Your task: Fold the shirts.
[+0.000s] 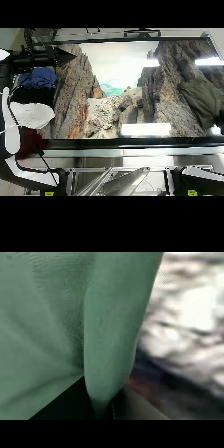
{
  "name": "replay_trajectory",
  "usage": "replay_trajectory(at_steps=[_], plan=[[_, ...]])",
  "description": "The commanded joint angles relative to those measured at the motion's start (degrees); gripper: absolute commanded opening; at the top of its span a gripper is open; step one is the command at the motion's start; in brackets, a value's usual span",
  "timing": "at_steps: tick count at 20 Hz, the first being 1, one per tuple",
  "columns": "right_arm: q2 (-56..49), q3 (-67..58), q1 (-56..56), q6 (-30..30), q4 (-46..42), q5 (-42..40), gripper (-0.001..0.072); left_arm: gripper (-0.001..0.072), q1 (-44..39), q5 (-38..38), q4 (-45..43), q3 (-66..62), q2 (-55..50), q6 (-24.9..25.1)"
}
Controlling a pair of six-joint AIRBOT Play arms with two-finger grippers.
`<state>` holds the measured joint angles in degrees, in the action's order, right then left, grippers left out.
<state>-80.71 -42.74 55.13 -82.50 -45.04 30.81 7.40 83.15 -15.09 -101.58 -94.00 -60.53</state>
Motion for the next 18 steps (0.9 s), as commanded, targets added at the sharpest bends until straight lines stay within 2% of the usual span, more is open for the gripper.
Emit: replay_trajectory(at_steps=[1,6,7,9,10,13,14,15,18], plan=[[1.86,6.34,0.83,-0.07,0.76,-6.38,0.0025,0.0006,-1.68,-0.26,-0.17,0.00,0.00,0.11],[6.69,6.34,0.85,-0.07,2.23,-4.92,0.0029,0.0006,-5.01,-1.11,-0.39,0.00,0.00,0.13],[7.19,6.34,0.85,-0.11,2.23,-3.61,0.0070,0.0006,-5.55,-1.11,-0.39,0.00,0.00,0.13],[7.23,6.34,0.90,-0.48,2.19,1.51,0.0513,0.0007,-6.56,-1.09,-0.39,0.00,0.00,0.13],[7.26,6.32,0.92,-0.13,2.16,4.50,0.0555,0.0006,-6.95,-1.07,-0.39,0.00,0.00,0.11],[9.11,5.88,3.28,0.13,-0.50,13.90,0.0551,0.0006,-7.43,-1.03,-0.37,0.00,0.00,0.09],[10.32,5.14,4.81,-0.11,-2.93,16.96,0.0518,0.0006,-7.43,-1.03,-0.37,0.00,0.00,0.07],[11.89,4.04,6.82,-0.33,-6.54,20.92,0.0427,0.0006,-7.13,-0.98,-0.37,0.00,0.00,0.00],[17.55,1.57,13.22,-5.62,-18.29,30.38,0.0415,0.0006,-5.55,1.27,-0.33,0.00,0.02,-1.29]])
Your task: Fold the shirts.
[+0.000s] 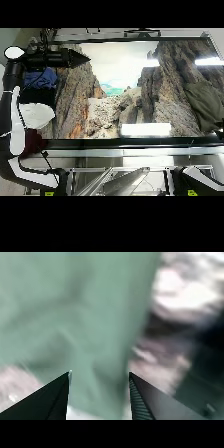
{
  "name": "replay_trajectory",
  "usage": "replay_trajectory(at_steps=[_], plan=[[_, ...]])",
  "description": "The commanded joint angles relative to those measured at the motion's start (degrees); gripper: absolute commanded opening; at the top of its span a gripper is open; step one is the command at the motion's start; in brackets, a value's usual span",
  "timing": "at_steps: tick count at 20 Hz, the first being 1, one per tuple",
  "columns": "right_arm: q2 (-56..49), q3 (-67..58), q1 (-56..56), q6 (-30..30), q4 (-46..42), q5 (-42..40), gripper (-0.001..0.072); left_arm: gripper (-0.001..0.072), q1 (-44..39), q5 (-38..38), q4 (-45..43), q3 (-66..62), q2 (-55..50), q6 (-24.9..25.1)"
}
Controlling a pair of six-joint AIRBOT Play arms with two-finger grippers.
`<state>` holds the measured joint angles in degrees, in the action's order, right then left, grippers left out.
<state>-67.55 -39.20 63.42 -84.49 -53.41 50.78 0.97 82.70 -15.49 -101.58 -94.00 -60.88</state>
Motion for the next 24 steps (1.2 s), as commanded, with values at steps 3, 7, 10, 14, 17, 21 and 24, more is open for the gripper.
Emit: replay_trajectory(at_steps=[3,7,10,14,17,21,24], plan=[[11.41,-3.17,7.91,-3.56,-8.85,13.81,0.0414,0.0004,2.38,5.01,0.04,-0.02,0.02,-1.60],[18.71,-3.23,-1.29,0.09,3.17,13.97,0.0036,0.0004,3.58,8.15,-0.11,0.02,0.85,-3.89],[23.34,-3.21,-13.55,0.52,4.79,15.61,0.0028,0.0004,3.23,13.05,-0.35,0.11,2.99,-3.85],[31.69,-0.17,-33.40,2.16,4.59,21.99,0.0028,0.0004,0.46,10.64,-6.32,15.91,13.68,-3.43],[40.15,7.13,-46.03,-0.09,4.15,21.35,0.0028,0.0005,-2.97,4.07,-9.03,35.78,24.33,-2.99],[43.60,9.53,-51.23,-1.03,4.20,19.15,0.0028,0.0005,-4.63,0.59,-8.87,49.00,32.50,-2.78],[43.58,9.53,-51.28,-1.05,4.20,20.48,0.0031,0.0006,-4.63,-2.43,-8.96,51.60,36.50,-2.56]])
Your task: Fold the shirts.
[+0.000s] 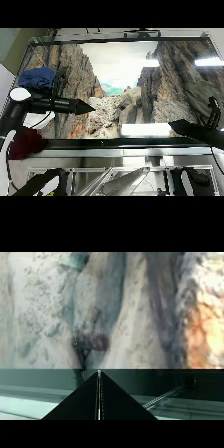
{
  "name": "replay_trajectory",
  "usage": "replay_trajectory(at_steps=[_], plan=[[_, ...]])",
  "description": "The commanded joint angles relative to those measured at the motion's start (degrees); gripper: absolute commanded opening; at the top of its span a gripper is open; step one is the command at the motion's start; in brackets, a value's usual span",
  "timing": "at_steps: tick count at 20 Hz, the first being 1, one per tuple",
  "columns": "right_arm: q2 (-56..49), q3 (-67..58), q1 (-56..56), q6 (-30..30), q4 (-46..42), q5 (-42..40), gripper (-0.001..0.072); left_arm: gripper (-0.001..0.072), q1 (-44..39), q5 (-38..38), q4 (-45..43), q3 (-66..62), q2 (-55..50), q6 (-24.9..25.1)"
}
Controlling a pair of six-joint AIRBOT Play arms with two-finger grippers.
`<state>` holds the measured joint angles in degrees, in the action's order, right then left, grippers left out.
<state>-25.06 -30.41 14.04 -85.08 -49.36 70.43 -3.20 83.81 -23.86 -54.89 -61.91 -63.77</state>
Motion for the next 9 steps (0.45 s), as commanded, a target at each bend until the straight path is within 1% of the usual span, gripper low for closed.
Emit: replay_trajectory(at_steps=[1,9], plan=[[1.11,0.74,-1.88,-0.66,0.72,2.01,0.0030,0.0006,-0.46,-3.43,-0.63,5.03,4.96,0.33],[1.09,0.74,-1.88,-0.63,1.66,2.21,0.0030,0.0006,-0.46,-3.23,-0.59,4.96,6.97,0.31]])
